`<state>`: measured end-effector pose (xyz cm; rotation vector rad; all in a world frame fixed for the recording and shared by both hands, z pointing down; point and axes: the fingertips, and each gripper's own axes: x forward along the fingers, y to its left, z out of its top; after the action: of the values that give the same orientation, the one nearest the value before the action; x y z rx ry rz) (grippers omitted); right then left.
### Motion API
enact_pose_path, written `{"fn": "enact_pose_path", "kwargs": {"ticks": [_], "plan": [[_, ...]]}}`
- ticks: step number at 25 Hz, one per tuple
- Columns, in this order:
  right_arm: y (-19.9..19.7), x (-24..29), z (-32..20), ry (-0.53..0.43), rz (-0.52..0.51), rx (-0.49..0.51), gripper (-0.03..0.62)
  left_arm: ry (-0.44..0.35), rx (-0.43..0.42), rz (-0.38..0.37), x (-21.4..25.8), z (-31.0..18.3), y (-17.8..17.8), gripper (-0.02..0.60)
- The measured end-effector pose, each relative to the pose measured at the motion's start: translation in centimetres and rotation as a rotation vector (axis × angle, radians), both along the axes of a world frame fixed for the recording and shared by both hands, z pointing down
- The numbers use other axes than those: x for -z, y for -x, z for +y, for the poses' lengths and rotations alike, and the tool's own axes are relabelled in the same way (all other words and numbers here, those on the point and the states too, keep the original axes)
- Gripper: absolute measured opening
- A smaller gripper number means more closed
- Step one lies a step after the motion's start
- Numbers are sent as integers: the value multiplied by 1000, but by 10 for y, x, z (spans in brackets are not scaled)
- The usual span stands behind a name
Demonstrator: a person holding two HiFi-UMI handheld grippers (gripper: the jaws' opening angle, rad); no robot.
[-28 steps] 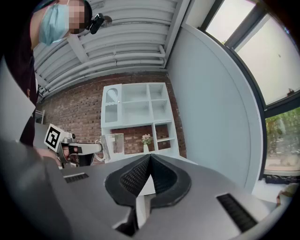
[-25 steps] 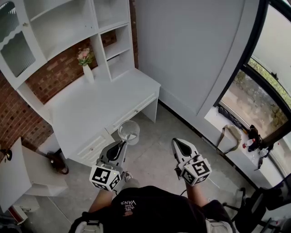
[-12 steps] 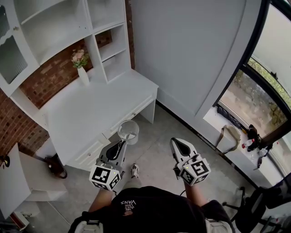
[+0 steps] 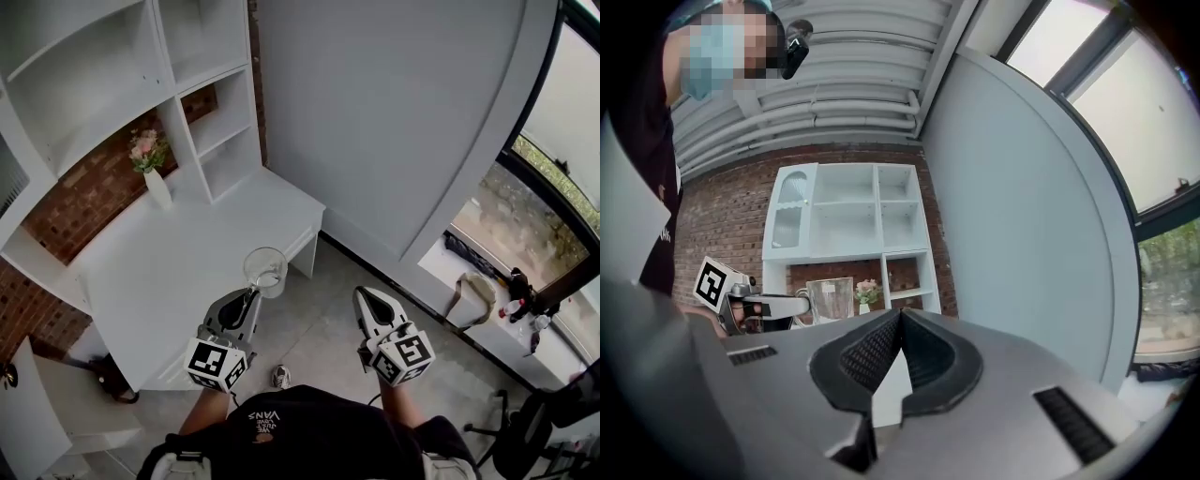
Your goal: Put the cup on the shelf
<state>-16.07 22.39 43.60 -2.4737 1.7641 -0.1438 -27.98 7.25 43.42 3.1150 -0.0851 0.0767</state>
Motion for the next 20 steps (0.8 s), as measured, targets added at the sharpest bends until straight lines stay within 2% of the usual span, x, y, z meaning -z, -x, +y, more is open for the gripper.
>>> {"fn": "enact_pose_path", "kwargs": {"ticks": [6, 11, 17, 20], "plan": [[-30, 4, -53, -9, 5, -43, 0, -11, -33, 0, 4, -61, -36, 29], [-51, 1, -80, -3, -10, -75, 0, -35, -71, -14, 4, -92, -60, 29], [-93, -5, -96, 1, -20, -53, 0, -27, -33, -25, -4, -111, -97, 29], [-124, -10, -103, 1, -24, -19, 0, -23, 16, -28, -7, -115, -119, 29]]}}
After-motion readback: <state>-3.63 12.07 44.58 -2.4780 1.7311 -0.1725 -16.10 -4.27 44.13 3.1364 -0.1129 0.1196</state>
